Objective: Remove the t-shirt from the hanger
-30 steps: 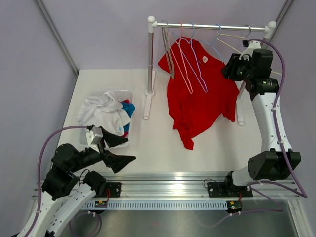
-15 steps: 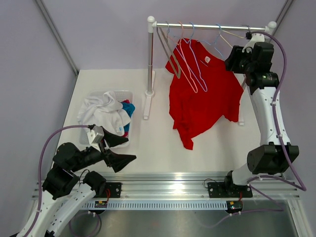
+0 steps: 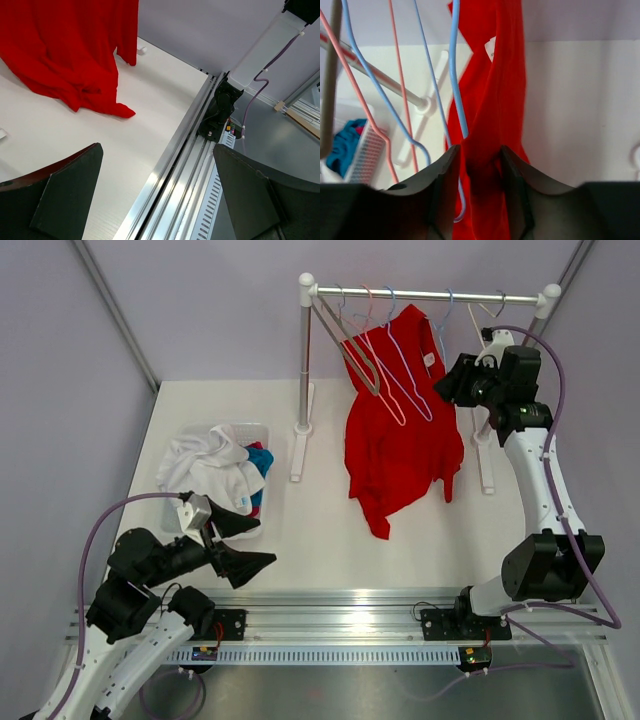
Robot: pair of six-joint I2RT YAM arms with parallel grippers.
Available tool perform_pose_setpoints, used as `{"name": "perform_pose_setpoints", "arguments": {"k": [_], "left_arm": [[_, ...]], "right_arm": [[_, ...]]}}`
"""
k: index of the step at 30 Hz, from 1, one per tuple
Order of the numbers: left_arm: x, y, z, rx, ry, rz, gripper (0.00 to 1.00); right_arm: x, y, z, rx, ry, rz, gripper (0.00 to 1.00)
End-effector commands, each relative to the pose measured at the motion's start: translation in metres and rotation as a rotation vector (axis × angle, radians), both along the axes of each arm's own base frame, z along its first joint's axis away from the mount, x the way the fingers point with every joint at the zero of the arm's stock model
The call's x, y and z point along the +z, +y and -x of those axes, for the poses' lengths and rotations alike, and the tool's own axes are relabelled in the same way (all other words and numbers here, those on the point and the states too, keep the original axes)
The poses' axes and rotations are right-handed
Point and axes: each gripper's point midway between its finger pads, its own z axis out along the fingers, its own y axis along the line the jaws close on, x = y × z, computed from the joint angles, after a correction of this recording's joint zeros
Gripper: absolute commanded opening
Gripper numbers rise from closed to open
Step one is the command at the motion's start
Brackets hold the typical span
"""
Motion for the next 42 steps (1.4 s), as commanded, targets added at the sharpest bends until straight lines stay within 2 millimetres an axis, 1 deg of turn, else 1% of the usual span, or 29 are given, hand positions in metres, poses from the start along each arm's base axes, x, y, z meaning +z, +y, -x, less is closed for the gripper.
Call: {"name": "perform_pose_setpoints", "arguments": {"k": [1,2,3,4,6,7,8,9,10,16,17,20,22,23,24,25,27,29,31,33,34,35,36,37,38,39,40,41,42], "left_arm": [[0.000,-0.002,-0.005,0.006,-0.008,-0.003,0.99],[0.001,-0.001,-0.006,0.010,-0.007,-0.002,0.99],[0.000,-0.002,-0.006,0.010,-0.006,-0.003,0.99],[0.000,-0.001,-0.006,0.015,-0.005,-0.002,0.99],[-0.001,-0.001,-0.008,0.023,-0.001,-0.005,0.99],[-0.001,-0.001,-0.009,0.026,0.000,-0.006,0.99],[-0.001,-0.001,-0.010,0.029,0.003,-0.006,0.99],[-0.001,-0.001,-0.011,0.033,0.003,-0.006,0.99],[-0.001,-0.001,-0.012,0.037,0.006,-0.006,0.99],[0.006,-0.002,-0.022,0.072,0.027,-0.011,0.99],[0.006,-0.003,-0.027,0.087,0.043,-0.016,0.99],[0.024,-0.004,-0.034,0.111,0.057,0.013,0.99],[0.042,-0.001,-0.040,0.157,0.063,0.062,0.99],[0.047,-0.001,-0.044,0.175,0.072,0.080,0.99],[0.060,-0.003,-0.047,0.183,0.053,0.124,0.99],[0.068,-0.005,-0.049,0.186,0.080,0.168,0.99],[0.086,-0.016,-0.057,0.153,0.091,0.235,0.99],[0.106,-0.027,-0.057,0.094,0.130,0.306,0.99],[0.114,-0.039,-0.068,0.083,0.200,0.329,0.99],[0.125,-0.048,-0.070,0.059,0.214,0.350,0.99],[0.126,-0.055,-0.074,0.048,0.223,0.349,0.99],[0.141,-0.059,-0.072,0.030,0.193,0.376,0.99],[0.144,-0.070,-0.063,-0.011,0.190,0.370,0.99],[0.144,-0.081,-0.071,0.007,0.197,0.362,0.99],[0.158,-0.087,-0.068,-0.007,0.176,0.372,0.99],[0.162,-0.102,-0.055,-0.060,0.167,0.359,0.99],[0.156,-0.119,-0.063,-0.051,0.184,0.330,0.98],[0.157,-0.130,-0.062,-0.067,0.188,0.321,0.98],[0.173,-0.141,-0.051,-0.108,0.167,0.331,0.97]], "right_arm": [[0.008,0.009,0.005,0.042,-0.035,-0.042,0.52],[0.001,0.010,0.006,0.042,-0.023,-0.046,0.52],[-0.003,0.011,0.006,0.045,-0.018,-0.051,0.49],[-0.004,0.012,0.006,0.048,-0.025,-0.049,0.37],[-0.008,0.014,0.008,0.032,-0.031,-0.021,0.24],[-0.006,0.013,0.007,0.016,-0.041,-0.010,0.11],[0.001,0.010,0.010,0.003,-0.061,-0.004,0.08],[0.005,0.019,0.012,0.014,-0.071,0.002,0.06],[0.017,0.021,0.016,0.002,-0.105,0.016,0.01],[0.062,0.033,0.027,-0.025,-0.226,0.061,0.00],[0.074,0.029,0.028,-0.059,-0.255,0.073,0.00],[0.091,0.023,0.035,-0.099,-0.303,0.091,0.00],[0.093,0.017,0.041,-0.123,-0.322,0.099,0.00],[0.092,0.017,0.044,-0.124,-0.323,0.101,0.00],[0.090,0.015,0.045,-0.130,-0.321,0.102,0.00],[0.080,0.014,0.049,-0.137,-0.303,0.101,0.00],[0.071,0.012,0.054,-0.155,-0.291,0.078,0.00],[0.059,0.008,0.067,-0.181,-0.283,0.056,0.00],[0.045,0.007,0.084,-0.197,-0.264,0.004,0.00],[0.037,0.013,0.097,-0.187,-0.252,-0.043,0.00],[0.026,0.015,0.109,-0.183,-0.233,-0.049,0.00],[0.020,0.018,0.115,-0.175,-0.217,-0.060,0.00],[0.012,0.030,0.125,-0.147,-0.184,-0.082,0.00],[0.007,0.032,0.136,-0.148,-0.176,-0.091,0.00],[0.002,0.039,0.144,-0.136,-0.154,-0.116,0.00],[-0.007,0.050,0.157,-0.102,-0.121,-0.115,0.00],[-0.007,0.045,0.167,-0.136,-0.126,-0.119,0.00],[-0.008,0.045,0.176,-0.136,-0.118,-0.127,0.00],[-0.015,0.046,0.186,-0.139,-0.084,-0.143,0.00]]}}
